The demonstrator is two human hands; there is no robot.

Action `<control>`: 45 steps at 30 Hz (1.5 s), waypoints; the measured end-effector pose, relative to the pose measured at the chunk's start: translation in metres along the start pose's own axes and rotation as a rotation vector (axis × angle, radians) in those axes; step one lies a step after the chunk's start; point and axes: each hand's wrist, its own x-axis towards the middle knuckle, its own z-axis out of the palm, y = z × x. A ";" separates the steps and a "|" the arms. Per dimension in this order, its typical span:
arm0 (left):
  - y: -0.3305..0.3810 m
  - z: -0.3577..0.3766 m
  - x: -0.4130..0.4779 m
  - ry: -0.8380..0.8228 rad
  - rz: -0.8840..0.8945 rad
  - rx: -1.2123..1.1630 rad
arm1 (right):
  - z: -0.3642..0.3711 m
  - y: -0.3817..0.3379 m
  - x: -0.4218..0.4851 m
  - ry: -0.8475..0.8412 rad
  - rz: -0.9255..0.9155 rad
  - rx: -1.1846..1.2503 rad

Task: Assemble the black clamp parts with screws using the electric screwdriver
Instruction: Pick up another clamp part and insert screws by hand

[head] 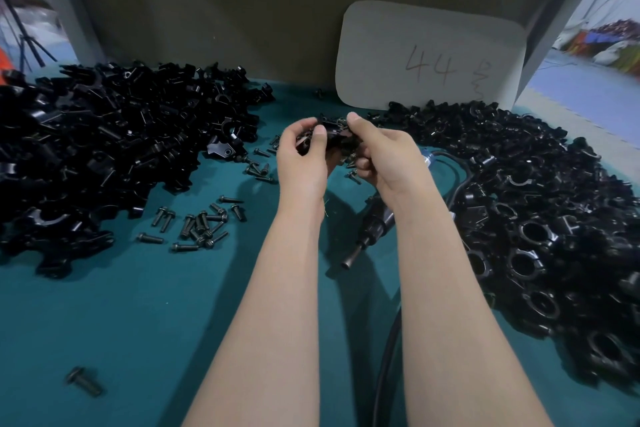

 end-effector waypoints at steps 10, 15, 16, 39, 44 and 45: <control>0.004 0.001 0.002 -0.173 -0.269 -0.136 | -0.002 0.004 0.001 -0.009 -0.104 -0.147; 0.004 0.002 0.003 -0.175 -0.251 -0.100 | 0.001 0.003 0.000 0.026 -0.145 -0.275; 0.003 0.002 0.003 -0.175 -0.204 -0.025 | 0.001 0.002 -0.001 0.038 -0.152 -0.293; -0.006 0.003 -0.004 -0.179 0.279 0.621 | -0.001 -0.004 -0.008 0.074 -0.206 -0.320; -0.008 0.005 -0.002 -0.177 0.289 0.630 | 0.000 -0.004 -0.008 0.079 -0.191 -0.321; -0.008 0.005 -0.002 -0.179 0.294 0.630 | 0.000 -0.004 -0.008 0.082 -0.189 -0.324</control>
